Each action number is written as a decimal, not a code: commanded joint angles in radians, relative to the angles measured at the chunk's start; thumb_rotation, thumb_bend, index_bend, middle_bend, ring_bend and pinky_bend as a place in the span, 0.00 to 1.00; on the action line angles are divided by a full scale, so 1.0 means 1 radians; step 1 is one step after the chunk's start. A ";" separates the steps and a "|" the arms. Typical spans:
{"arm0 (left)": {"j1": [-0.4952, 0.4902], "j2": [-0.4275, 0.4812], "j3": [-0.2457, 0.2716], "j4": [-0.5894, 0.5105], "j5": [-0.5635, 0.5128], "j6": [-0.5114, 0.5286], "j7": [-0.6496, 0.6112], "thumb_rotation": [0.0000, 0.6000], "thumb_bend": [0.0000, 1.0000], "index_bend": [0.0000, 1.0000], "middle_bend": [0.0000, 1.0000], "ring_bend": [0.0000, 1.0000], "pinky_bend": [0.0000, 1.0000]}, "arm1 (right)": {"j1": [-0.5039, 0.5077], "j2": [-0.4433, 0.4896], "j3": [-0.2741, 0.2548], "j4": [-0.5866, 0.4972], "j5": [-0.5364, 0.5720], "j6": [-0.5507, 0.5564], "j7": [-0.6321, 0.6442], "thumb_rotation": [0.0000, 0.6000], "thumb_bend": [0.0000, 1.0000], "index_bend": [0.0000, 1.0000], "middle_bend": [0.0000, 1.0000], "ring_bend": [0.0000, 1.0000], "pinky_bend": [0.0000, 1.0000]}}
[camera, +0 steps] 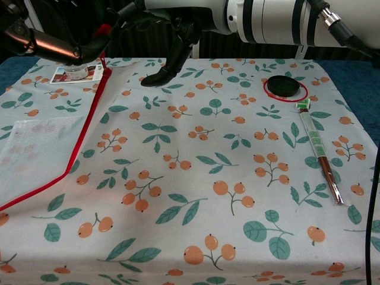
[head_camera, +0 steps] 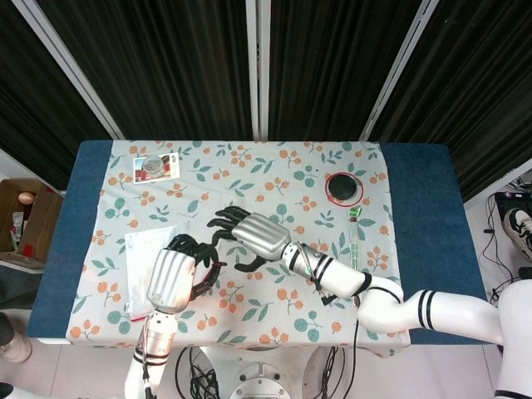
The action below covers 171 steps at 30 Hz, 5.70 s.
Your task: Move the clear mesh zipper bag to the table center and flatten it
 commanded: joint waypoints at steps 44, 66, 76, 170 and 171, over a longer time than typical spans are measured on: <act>0.118 0.009 0.008 0.071 0.008 0.015 -0.127 1.00 0.43 0.73 0.70 0.60 0.39 | 0.037 -0.071 0.061 0.080 0.123 0.077 0.245 1.00 0.53 0.88 0.40 0.15 0.08; 0.120 -0.013 0.024 0.208 -0.115 -0.111 -0.135 1.00 0.43 0.73 0.69 0.60 0.39 | -0.010 -0.052 0.085 0.049 0.071 0.174 0.323 1.00 0.54 0.89 0.41 0.17 0.08; 0.118 -0.005 0.004 0.316 -0.234 -0.175 -0.118 1.00 0.43 0.73 0.69 0.60 0.39 | -0.048 -0.033 0.072 0.038 0.016 0.235 0.398 1.00 0.54 0.89 0.42 0.17 0.08; 0.372 0.506 0.090 0.391 -0.104 -0.011 -0.587 1.00 0.03 0.19 0.21 0.16 0.19 | -0.752 0.308 -0.358 0.033 -0.049 0.825 -0.072 1.00 0.13 0.05 0.09 0.00 0.00; 0.384 0.508 0.098 0.380 -0.103 -0.002 -0.582 1.00 0.03 0.19 0.20 0.16 0.19 | -0.768 0.310 -0.363 0.043 -0.056 0.836 -0.053 1.00 0.13 0.05 0.09 0.00 0.00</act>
